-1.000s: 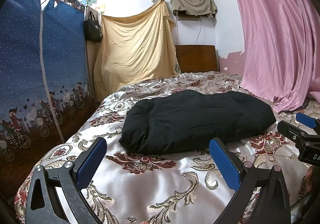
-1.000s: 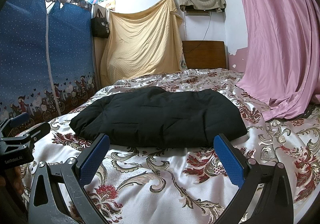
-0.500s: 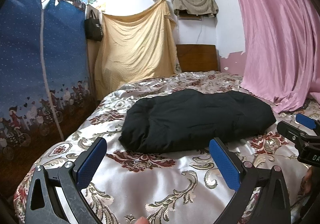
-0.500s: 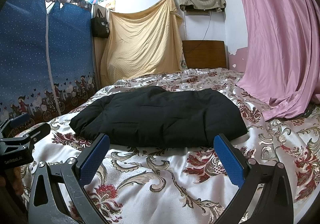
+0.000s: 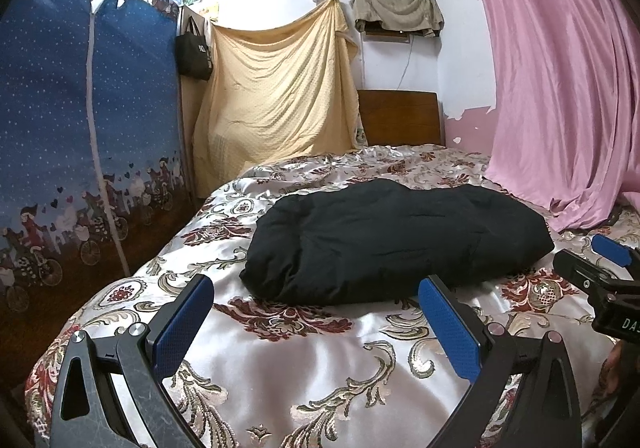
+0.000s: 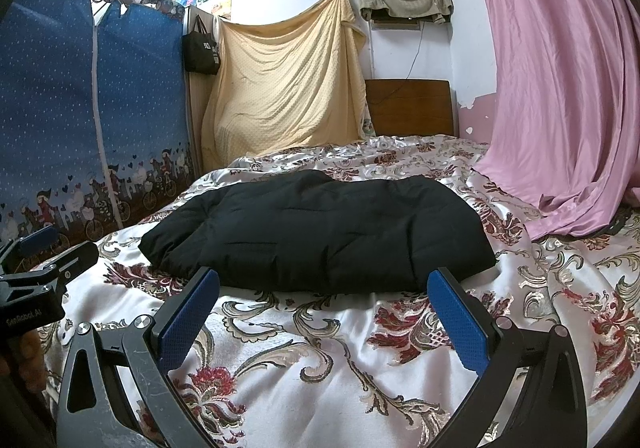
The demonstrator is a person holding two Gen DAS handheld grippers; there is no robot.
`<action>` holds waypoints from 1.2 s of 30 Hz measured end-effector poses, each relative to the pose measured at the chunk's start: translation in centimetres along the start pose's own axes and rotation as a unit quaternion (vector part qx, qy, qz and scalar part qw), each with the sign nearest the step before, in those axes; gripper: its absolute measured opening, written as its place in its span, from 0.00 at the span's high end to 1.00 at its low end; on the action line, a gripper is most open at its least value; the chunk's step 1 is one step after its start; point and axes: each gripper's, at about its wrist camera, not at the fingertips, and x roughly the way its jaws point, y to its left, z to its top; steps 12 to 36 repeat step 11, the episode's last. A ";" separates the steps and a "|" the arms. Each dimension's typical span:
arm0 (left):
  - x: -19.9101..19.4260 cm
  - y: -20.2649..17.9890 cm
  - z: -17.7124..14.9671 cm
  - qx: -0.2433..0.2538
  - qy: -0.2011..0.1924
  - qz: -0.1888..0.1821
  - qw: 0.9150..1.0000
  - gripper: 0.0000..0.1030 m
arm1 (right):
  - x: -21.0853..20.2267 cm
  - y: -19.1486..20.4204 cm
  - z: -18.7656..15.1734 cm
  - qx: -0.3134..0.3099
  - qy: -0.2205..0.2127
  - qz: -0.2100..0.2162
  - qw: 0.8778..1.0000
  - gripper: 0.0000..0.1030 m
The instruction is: Fold large clothes
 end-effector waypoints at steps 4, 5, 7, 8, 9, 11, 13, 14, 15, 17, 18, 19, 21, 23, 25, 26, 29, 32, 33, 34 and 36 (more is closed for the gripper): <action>-0.1 0.0 -0.3 0.000 -0.001 0.004 1.000 0.00 | 0.0 0.1 0.0 0.000 0.000 0.000 1.000 0.01; -0.2 0.1 -0.5 -0.001 -0.001 0.004 1.000 0.00 | 0.0 0.1 0.0 0.000 0.000 0.000 1.000 0.01; -0.2 0.1 -0.5 -0.003 0.000 0.003 1.000 0.00 | 0.0 0.1 0.0 0.000 0.000 0.000 1.000 0.01; -0.3 0.1 -0.7 -0.003 0.001 0.003 1.000 0.00 | 0.0 0.1 0.0 0.001 0.001 0.000 1.000 0.01; -0.3 0.1 -0.7 -0.003 0.002 0.003 1.000 0.00 | 0.0 0.1 -0.1 0.001 0.001 0.000 1.000 0.01; -0.4 0.0 -0.9 -0.004 0.003 0.004 1.000 0.00 | 0.1 0.2 -0.1 0.000 0.001 0.001 1.000 0.01; -0.4 0.0 -0.9 -0.004 0.003 0.004 1.000 0.00 | 0.1 0.2 -0.1 0.000 0.001 0.001 1.000 0.01; -0.4 0.0 -0.9 -0.004 0.003 0.004 1.000 0.00 | 0.1 0.2 -0.1 0.000 0.001 0.001 1.000 0.01; -0.4 0.0 -0.9 -0.004 0.003 0.004 1.000 0.00 | 0.1 0.2 -0.1 0.000 0.001 0.001 1.000 0.01; -0.4 0.0 -0.9 -0.004 0.003 0.004 1.000 0.00 | 0.1 0.2 -0.1 0.000 0.001 0.001 1.000 0.01; -0.4 0.0 -0.9 -0.004 0.003 0.004 1.000 0.00 | 0.1 0.2 -0.1 0.000 0.001 0.001 1.000 0.01; -0.4 0.0 -0.9 -0.004 0.003 0.004 1.000 0.00 | 0.1 0.2 -0.1 0.000 0.001 0.001 1.000 0.01; -0.4 0.0 -0.9 -0.004 0.003 0.004 1.000 0.00 | 0.1 0.2 -0.1 0.000 0.001 0.001 1.000 0.01; -0.4 0.0 -0.9 -0.004 0.003 0.004 1.000 0.00 | 0.1 0.2 -0.1 0.000 0.001 0.001 1.000 0.01; -0.4 0.0 -0.9 -0.004 0.003 0.004 1.000 0.00 | 0.1 0.2 -0.1 0.000 0.001 0.001 1.000 0.01; -0.4 0.0 -0.9 -0.004 0.003 0.004 1.000 0.00 | 0.1 0.2 -0.1 0.000 0.001 0.001 1.000 0.01; -0.4 0.0 -0.9 -0.004 0.003 0.004 1.000 0.00 | 0.1 0.2 -0.1 0.000 0.001 0.001 1.000 0.01; -0.4 0.0 -0.9 -0.004 0.003 0.004 1.000 0.00 | 0.1 0.2 -0.1 0.000 0.001 0.001 1.000 0.01; -0.4 0.0 -0.9 -0.004 0.003 0.004 1.000 0.00 | 0.1 0.2 -0.1 0.000 0.001 0.001 1.000 0.01; -0.4 0.0 -0.9 -0.004 0.003 0.004 1.000 0.00 | 0.1 0.2 -0.1 0.000 0.001 0.001 1.000 0.01; -0.4 0.0 -0.9 -0.004 0.003 0.004 1.000 0.00 | 0.1 0.2 -0.1 0.000 0.001 0.001 1.000 0.01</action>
